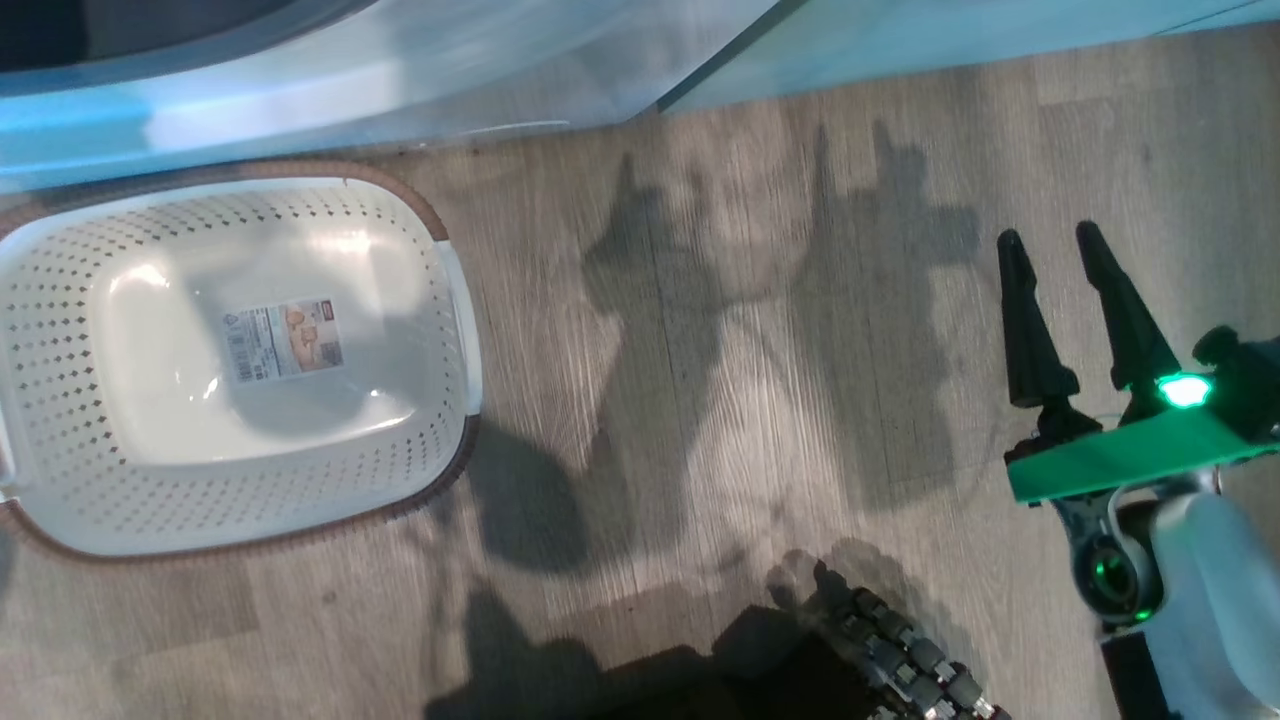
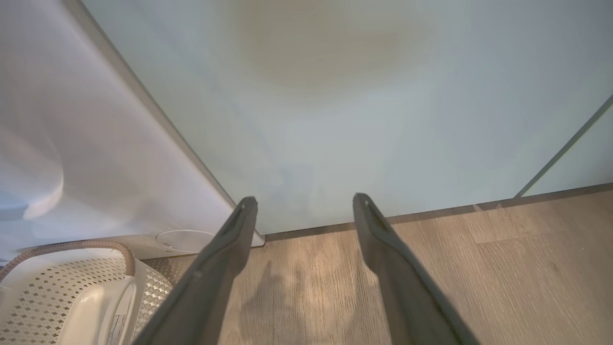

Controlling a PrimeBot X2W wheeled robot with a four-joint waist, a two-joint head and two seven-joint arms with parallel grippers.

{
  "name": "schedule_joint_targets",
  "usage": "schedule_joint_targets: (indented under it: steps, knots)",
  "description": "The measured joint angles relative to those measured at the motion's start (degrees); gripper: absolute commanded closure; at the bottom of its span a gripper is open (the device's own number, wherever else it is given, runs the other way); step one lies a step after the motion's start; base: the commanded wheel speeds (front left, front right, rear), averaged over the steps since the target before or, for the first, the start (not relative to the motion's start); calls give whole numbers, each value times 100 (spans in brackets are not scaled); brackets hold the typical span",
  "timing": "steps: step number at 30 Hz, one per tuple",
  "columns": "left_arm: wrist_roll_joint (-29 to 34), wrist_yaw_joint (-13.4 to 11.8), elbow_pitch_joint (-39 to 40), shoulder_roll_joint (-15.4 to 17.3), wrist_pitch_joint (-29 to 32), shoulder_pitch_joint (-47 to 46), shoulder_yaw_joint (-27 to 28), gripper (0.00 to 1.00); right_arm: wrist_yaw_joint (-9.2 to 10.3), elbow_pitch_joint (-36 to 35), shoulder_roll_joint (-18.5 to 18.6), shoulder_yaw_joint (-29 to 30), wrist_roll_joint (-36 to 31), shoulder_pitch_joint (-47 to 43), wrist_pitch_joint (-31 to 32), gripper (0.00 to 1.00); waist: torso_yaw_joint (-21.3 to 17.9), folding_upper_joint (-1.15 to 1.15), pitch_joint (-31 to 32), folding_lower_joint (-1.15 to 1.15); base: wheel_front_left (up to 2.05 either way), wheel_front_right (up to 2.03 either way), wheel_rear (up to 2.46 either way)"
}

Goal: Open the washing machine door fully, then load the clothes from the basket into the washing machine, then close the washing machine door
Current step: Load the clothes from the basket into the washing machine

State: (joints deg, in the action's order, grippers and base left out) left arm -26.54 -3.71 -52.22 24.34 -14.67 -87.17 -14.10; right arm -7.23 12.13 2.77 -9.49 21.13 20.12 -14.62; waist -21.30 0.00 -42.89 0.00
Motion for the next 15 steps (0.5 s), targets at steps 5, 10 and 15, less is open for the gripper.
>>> schedule_joint_targets:
  steps: [5, 10, 15]
  knots:
    - [399, 81, 737, -13, -3, 90, 435, 100, 0, -2, -3, 0, 0, 69, 0, 0, -18, 0, -87, 0, 0, 0, 0]
    - [646, 214, 805, -121, -3, 452, 777, 100, 0, 8, -3, -24, 23, 70, 0, 0, -33, 0, -89, 0, 0, 0, 0]
    - [773, 254, -120, -271, -3, 636, 826, 0, 0, 15, -3, -30, 57, 65, 0, 0, -28, 0, 20, 0, 0, 0, 0]
